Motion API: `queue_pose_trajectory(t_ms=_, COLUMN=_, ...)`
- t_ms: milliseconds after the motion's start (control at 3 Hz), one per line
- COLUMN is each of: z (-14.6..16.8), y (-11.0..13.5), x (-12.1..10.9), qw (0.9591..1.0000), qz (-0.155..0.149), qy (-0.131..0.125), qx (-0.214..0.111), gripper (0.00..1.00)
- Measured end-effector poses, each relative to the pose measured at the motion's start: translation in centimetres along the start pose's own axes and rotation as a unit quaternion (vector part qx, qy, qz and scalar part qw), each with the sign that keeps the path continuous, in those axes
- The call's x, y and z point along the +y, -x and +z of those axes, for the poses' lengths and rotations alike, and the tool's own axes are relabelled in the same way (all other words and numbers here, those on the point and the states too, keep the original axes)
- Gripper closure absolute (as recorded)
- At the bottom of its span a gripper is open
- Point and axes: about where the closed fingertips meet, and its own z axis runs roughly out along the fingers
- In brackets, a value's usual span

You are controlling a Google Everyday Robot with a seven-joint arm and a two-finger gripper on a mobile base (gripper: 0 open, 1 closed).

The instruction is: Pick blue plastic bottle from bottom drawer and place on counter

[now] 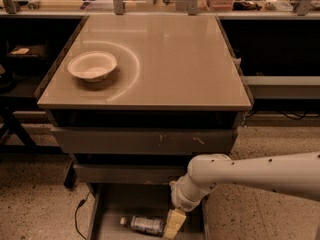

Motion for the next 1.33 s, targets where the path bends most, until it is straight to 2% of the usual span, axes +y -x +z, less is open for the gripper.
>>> queue_pose_trajectory(t_ms=333, z=3.7, y=-0.7, x=-0.6, qw=0.9997, qz=0.006, qy=0.022, qx=-0.007, gripper=0.00)
queue_pose_trajectory(t_ms=1000, z=5.2, y=-1.2, x=-0.1, qw=0.9991, qz=0.015, qy=0.037, qx=-0.011, gripper=0.00)
queue_pose_trajectory(t_ms=1333, z=8.9, y=-1.4, x=-0.9, qw=0.9982, qz=0.025, qy=0.043, qx=-0.033, gripper=0.00)
